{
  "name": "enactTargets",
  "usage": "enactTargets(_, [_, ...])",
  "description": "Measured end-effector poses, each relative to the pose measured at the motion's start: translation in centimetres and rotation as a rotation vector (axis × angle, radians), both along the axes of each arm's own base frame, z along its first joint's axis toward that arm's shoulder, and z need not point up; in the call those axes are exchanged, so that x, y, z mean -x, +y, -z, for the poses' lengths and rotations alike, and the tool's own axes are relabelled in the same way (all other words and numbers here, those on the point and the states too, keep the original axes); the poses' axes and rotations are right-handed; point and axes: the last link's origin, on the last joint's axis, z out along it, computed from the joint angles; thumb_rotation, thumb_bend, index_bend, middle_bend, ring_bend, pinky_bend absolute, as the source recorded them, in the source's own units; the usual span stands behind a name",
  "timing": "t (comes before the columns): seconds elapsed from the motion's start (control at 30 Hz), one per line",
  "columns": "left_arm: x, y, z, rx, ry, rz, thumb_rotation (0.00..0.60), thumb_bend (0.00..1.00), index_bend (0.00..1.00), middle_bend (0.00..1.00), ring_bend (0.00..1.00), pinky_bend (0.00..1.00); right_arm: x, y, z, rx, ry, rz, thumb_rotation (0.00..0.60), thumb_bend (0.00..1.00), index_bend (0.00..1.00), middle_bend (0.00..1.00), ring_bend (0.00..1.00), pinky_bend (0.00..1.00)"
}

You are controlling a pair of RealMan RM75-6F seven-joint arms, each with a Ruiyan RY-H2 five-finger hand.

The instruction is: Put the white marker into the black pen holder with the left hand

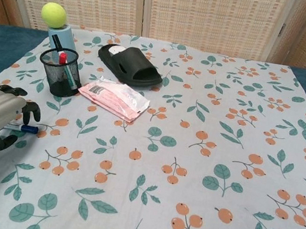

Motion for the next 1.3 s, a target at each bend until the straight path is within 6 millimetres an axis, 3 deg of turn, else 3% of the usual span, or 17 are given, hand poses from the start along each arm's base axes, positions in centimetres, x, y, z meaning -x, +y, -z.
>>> enactTargets(0.37, [0.2, 1.5, 0.0, -0.021, 0.029, 0.019, 0.6, 0.38, 0.37, 0.36, 0.08, 0.08, 0.1, -0.1, 0.2, -0.011, 0.002, 0.006, 0.6, 0.0, 0.15, 0.0, 0.07, 0.0])
enactTargets(1.3, [0.7, 2.2, 0.5, -0.024, 0.04, -0.001, 0.6, 0.38, 0.45, 0.44, 0.13, 0.12, 0.3, -0.3, 0.2, -0.012, 0.004, 0.023, 0.6, 0.0, 0.15, 0.0, 0.07, 0.0])
